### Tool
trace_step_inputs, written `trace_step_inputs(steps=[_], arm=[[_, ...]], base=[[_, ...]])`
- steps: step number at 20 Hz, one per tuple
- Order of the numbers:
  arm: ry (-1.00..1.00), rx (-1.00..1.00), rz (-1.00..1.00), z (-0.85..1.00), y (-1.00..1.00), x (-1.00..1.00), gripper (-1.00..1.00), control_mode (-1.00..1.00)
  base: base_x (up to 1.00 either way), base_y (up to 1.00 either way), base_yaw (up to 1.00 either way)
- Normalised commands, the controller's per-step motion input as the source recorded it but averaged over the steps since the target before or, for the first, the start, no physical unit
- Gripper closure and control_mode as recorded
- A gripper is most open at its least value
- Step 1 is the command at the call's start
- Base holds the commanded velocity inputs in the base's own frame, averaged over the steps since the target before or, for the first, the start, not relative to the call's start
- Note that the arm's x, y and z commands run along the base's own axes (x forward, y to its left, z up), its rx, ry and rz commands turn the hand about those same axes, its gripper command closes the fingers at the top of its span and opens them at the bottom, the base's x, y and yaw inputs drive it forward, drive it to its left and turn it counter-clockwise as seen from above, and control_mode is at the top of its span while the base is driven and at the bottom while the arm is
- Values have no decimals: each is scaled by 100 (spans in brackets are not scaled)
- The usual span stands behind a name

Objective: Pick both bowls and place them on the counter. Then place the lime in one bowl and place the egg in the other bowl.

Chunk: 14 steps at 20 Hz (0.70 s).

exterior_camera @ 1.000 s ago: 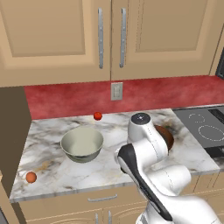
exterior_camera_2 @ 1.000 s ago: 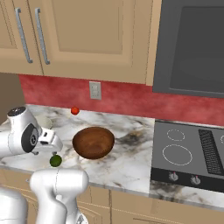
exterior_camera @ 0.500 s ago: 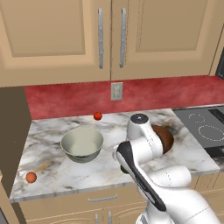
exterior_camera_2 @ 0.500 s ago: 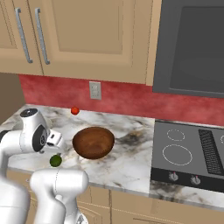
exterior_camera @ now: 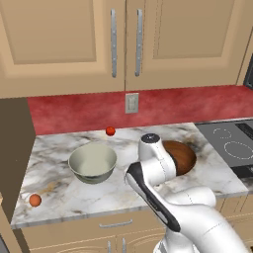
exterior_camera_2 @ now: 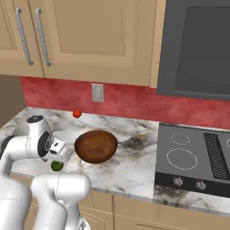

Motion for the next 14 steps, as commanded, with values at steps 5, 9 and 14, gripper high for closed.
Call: trace_step_inputs(steps=[5,9,14], arm=[[1,0,-1,-27,0,24,-100,-100],[1,0,0,-20,1,25,-100,-100],[1,0,0,-14,0,4,-100,-100]], base=[[0,0,0],[0,0,0],[0,0,0]])
